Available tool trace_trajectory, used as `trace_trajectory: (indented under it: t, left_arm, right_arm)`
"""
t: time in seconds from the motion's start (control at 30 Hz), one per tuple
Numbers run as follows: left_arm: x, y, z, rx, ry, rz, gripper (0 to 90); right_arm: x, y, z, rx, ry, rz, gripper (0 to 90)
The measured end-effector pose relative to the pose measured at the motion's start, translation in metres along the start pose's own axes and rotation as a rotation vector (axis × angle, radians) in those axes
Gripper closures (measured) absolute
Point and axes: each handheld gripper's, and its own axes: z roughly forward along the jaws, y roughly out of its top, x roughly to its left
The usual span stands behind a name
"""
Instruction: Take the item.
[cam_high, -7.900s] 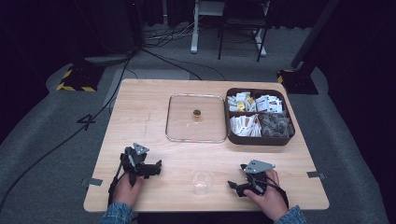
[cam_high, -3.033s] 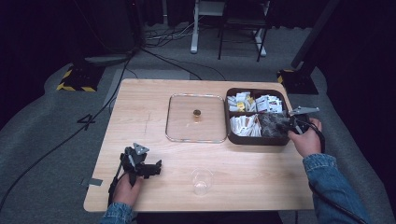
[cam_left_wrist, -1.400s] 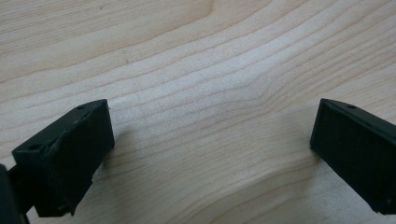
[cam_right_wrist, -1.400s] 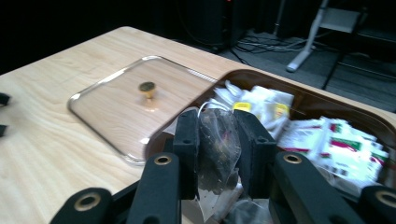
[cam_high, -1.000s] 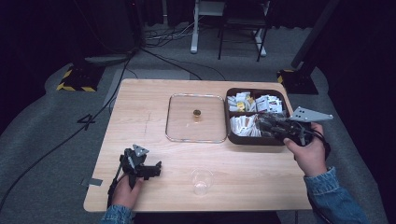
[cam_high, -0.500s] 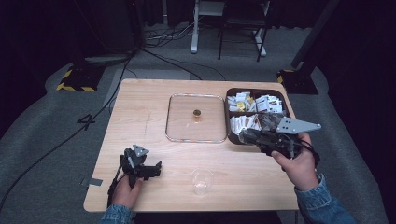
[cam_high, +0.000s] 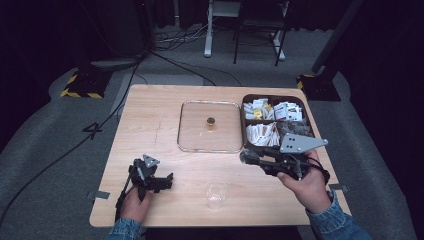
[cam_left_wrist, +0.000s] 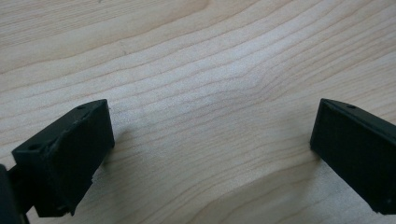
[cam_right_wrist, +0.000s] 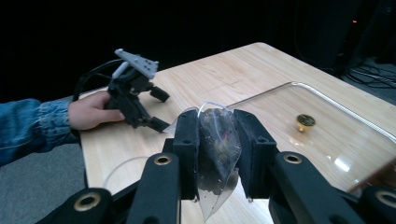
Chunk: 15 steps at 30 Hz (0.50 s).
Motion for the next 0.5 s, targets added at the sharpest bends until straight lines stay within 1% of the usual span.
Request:
trace_trajectory:
  t: [0.2,0.5]
  left_arm:
    - [0.0,0.0,0.0,-0.002,0.0,-0.001,0.0]
    - [0.0,0.0,0.0,-0.001,0.0,-0.001,0.0]
  right_arm:
    - [0.011,0.002,0.01,0.012,0.044,-0.019,71.8]
    - [0.026,0.002,0.025,0.02,0.106,-0.024,71.8]
